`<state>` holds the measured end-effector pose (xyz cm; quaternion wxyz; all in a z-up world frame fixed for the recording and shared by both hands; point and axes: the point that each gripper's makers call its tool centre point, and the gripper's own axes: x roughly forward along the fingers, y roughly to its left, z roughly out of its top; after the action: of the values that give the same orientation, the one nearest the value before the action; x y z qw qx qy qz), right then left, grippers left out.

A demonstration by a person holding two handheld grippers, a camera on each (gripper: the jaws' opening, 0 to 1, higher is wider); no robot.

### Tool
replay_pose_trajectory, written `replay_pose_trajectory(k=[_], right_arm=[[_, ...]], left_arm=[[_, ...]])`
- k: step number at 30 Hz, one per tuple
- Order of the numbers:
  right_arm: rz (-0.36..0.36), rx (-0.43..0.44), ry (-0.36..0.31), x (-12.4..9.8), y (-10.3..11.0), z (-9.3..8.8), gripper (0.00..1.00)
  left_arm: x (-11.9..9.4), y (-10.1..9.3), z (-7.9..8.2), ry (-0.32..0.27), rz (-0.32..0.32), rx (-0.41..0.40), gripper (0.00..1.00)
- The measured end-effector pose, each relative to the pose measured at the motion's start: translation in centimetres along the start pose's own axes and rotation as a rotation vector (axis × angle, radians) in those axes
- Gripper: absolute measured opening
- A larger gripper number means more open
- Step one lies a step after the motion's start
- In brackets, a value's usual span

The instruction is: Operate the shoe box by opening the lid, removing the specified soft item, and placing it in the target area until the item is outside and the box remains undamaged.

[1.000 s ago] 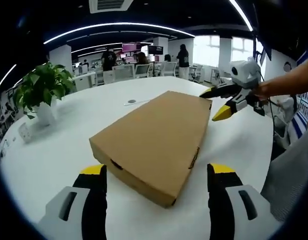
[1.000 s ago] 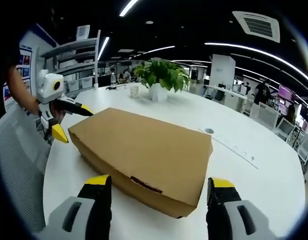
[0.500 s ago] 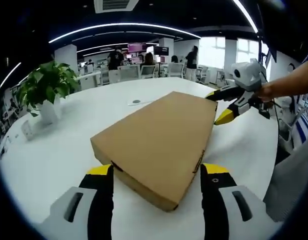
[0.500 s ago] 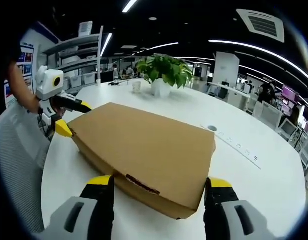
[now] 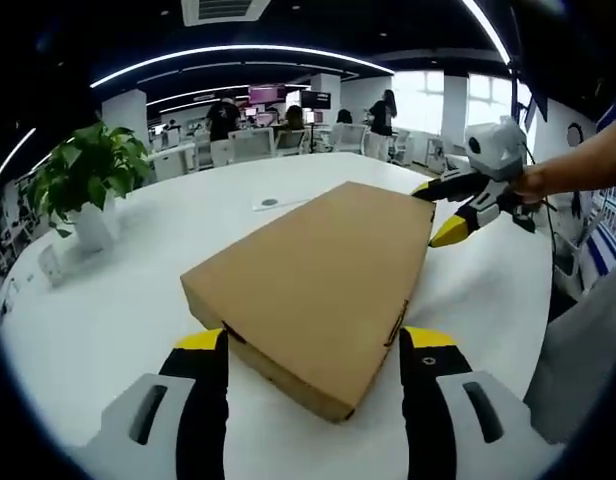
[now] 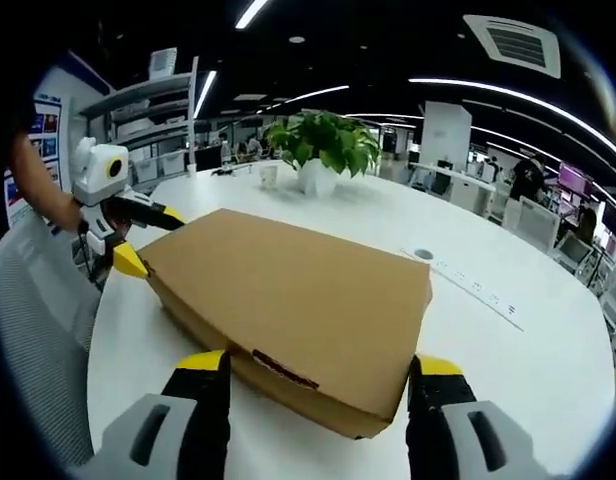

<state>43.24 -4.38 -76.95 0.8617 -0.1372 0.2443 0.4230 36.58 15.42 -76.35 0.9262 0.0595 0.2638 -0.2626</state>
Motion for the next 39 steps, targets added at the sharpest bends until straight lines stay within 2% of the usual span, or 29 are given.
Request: replay_pose_trajectory(k=[5,10,17,28,39], right_arm=[[-0.016,0.013,0.006,-0.2,0.6,0.0,0.70],[-0.031,-0.010,0.027,-0.4,1.1,-0.3,0.66],[-0.054,0.005,0.020,-0.6,2.0,-0.4,0.64],[-0.101,0.022,0.005,-0.8,4.1,-0.3,0.60],[-0.117,-0.005,0.023,-1.0,6.3,-0.4,0.52]], left_arm=[[-0.2,0.3,-0.1,-0.001,-0.021,0.014,0.72],[-0.4,0.8,-0.2,0.006,-0.045,0.029,0.72],[-0.7,1.3,-0.4,0.007,-0.071,0.047,0.72],[-1.9,2.4,-1.3,0.010,-0.044,0.005,0.65],[-3.2,4.0,-1.9,0.020,-0.064,0.013,0.59]])
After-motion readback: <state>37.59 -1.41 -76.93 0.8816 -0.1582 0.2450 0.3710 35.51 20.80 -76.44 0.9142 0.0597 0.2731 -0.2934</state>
